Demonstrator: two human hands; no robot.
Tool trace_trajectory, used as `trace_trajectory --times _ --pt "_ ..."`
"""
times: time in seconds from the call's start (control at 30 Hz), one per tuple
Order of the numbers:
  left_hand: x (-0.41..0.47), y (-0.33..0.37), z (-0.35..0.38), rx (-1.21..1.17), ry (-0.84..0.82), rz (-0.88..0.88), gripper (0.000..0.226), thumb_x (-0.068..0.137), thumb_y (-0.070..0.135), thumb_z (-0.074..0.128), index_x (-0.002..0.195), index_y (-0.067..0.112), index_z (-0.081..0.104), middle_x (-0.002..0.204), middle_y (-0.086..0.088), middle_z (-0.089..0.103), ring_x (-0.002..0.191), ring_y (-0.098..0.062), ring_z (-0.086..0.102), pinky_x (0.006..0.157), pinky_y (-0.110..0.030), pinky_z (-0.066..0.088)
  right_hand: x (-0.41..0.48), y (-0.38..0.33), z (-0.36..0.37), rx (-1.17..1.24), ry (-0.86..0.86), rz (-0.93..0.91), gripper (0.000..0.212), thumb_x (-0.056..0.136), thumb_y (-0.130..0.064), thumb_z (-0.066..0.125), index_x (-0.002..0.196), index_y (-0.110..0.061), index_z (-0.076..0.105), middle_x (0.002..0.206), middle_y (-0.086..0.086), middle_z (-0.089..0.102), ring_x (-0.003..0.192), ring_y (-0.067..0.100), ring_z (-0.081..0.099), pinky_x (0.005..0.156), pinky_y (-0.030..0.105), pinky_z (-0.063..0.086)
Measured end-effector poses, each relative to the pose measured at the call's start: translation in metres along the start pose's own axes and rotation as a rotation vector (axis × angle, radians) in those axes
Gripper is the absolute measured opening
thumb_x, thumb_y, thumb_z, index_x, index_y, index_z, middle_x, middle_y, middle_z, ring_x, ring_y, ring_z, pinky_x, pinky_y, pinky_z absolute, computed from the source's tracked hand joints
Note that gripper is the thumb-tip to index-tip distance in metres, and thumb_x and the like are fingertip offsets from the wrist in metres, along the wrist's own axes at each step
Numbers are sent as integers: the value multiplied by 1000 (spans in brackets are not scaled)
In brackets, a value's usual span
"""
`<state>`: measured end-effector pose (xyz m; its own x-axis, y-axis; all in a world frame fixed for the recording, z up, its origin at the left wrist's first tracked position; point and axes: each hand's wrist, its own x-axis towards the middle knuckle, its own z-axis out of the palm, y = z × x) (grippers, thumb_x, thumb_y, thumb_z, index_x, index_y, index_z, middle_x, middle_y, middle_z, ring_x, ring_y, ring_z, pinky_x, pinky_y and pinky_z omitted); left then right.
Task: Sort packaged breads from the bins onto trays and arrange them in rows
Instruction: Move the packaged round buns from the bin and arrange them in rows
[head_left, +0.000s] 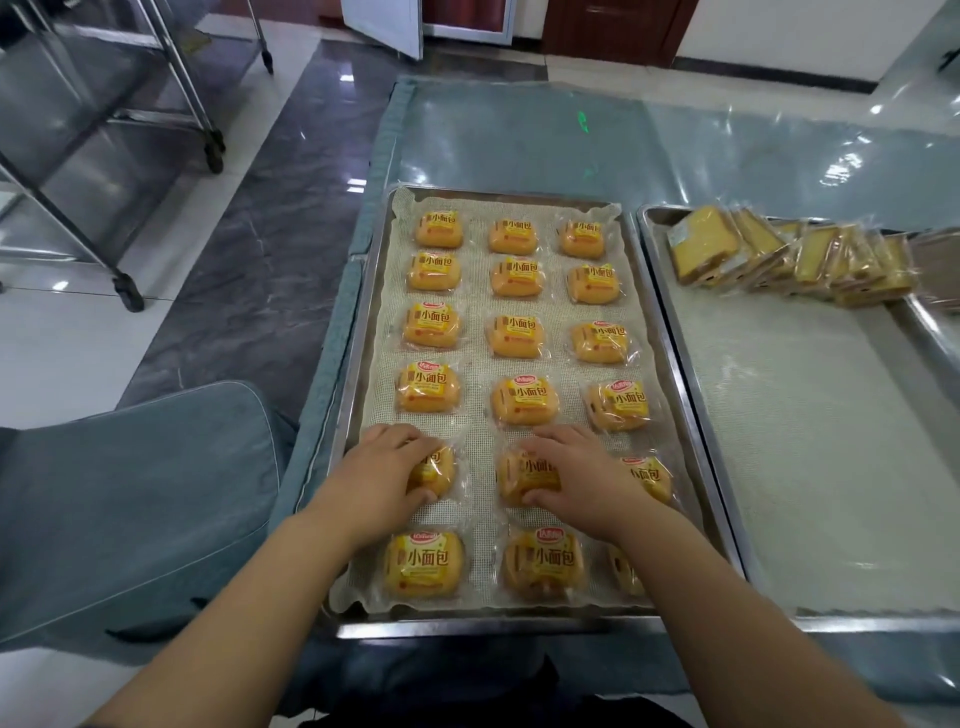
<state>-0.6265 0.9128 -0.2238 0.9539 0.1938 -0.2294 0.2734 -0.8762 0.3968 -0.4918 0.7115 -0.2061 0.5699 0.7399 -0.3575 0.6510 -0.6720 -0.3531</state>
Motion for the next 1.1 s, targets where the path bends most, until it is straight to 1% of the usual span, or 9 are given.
trace_trajectory --times 0.13,0.27,0.33,0.47,0.57,0.67,0.8,0.97,1.1 --pt "-7 9 -1 20 67 -20 59 85 49 58 139 35 37 140 13 35 129 -13 25 109 -34 27 -15 13 -3 18 182 15 55 87 -36 64 138 -27 45 142 -8 42 135 14 24 113 33 21" --pt "-16 23 0 2 110 -10 52 85 52 56 134 36 44 132 15 39 122 -11 28 103 -31 26 -36 38 -6 -3 288 161 50 88 -36 62 135 -28 49 141 -8 44 134 19 24 111 35 24" --pt "-20 26 3 -33 135 -5 49 84 50 60 129 34 50 128 13 42 118 -12 30 103 -31 27 -45 47 -6 20 272 245 52 88 -39 61 137 -29 47 142 -6 42 134 22 24 110 37 26" --pt "-30 30 11 -51 182 -4 44 81 46 65 121 31 57 113 12 38 104 -7 27 101 -32 32 -50 56 -1 21 106 337 64 87 -42 62 143 -34 34 151 -4 26 139 30 16 114 44 21" --pt "-38 33 15 -23 149 4 48 79 53 61 120 29 58 113 9 44 107 -14 36 97 -35 33 -50 58 -2 6 73 351 64 87 -44 62 143 -37 33 153 -5 23 141 30 15 114 46 19" --pt "-46 33 17 -6 55 -16 70 70 70 42 127 30 55 119 7 48 112 -18 41 96 -38 36 -49 58 -3 -11 100 351 61 85 -44 64 141 -37 38 150 -5 30 137 29 23 111 44 26" --pt "-49 32 20 32 -72 -42 63 79 60 59 135 34 46 131 12 46 124 -14 38 104 -38 33 -51 57 -1 31 154 362 57 86 -40 64 138 -35 42 146 -6 35 134 25 25 107 44 33" --pt "-50 37 18 96 -145 -42 63 82 53 60 139 35 39 142 13 40 131 -12 35 106 -35 24 -52 57 0 22 205 379 52 88 -38 62 136 -33 45 142 -6 40 129 25 28 101 40 36" --pt "-50 35 15 119 -155 -20 58 86 47 59 138 37 38 142 15 40 131 -10 34 106 -31 24 -52 56 2 21 248 391 51 89 -35 62 137 -31 45 141 -3 41 128 26 29 102 40 34"
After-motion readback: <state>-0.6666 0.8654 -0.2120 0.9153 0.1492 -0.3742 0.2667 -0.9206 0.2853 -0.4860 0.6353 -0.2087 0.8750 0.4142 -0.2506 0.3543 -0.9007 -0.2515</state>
